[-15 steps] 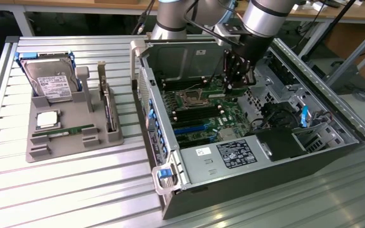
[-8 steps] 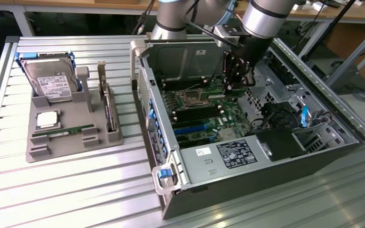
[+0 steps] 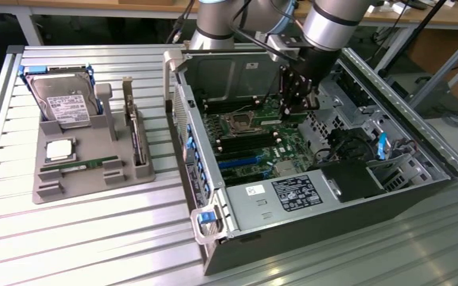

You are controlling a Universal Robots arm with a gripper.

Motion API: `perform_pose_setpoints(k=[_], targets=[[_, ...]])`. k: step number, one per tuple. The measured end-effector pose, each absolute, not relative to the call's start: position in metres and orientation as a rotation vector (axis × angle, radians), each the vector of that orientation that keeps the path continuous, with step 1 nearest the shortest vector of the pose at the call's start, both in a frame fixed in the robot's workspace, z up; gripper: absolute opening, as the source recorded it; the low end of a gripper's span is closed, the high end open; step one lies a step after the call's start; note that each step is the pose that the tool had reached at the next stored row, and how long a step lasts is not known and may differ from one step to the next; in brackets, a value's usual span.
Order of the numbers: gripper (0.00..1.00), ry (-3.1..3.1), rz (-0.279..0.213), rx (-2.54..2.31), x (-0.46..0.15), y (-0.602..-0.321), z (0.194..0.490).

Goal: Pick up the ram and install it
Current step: 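Insert the ram into the slot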

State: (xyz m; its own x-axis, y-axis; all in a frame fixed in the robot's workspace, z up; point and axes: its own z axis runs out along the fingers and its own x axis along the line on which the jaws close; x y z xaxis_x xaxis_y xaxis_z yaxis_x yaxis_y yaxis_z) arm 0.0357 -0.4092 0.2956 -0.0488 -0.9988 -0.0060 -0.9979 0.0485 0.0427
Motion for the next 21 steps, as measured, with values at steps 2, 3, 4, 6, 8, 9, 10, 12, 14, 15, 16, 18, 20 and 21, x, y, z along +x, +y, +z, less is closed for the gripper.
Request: perform_pose_setpoints(k=[2, 3, 4, 6, 8, 9, 10, 12, 14, 15, 16, 18, 20, 21], targets=[[0.13, -2.256, -0.055, 2.149, 0.036, -0.409, 0.295], [0.13, -2.256, -0.055, 2.149, 0.036, -0.409, 0.295], [0.13, -2.256, -0.055, 2.149, 0.036, -0.409, 0.294], [0.13, -2.256, -0.055, 2.149, 0.036, -0.409, 0.293], [0.13, -2.256, -0.055, 2.149, 0.036, -0.409, 0.292], [0.13, -2.256, -0.055, 2.149, 0.036, -0.409, 0.292], [0.13, -2.256, -0.055, 2.149, 0.036, -0.409, 0.291], [0.13, -2.256, -0.055, 2.149, 0.036, -0.409, 0.291], [0.13, -2.256, -0.055, 2.149, 0.036, -0.409, 0.290], [0.13, -2.256, -0.055, 2.149, 0.036, -0.409, 0.285], [0.13, -2.256, -0.055, 2.149, 0.036, -0.409, 0.285], [0.13, -2.256, -0.055, 2.149, 0.036, -0.409, 0.285], [0.13, -2.256, -0.055, 2.149, 0.036, -0.409, 0.284], [0.13, -2.256, -0.054, 2.149, 0.036, -0.409, 0.284]])
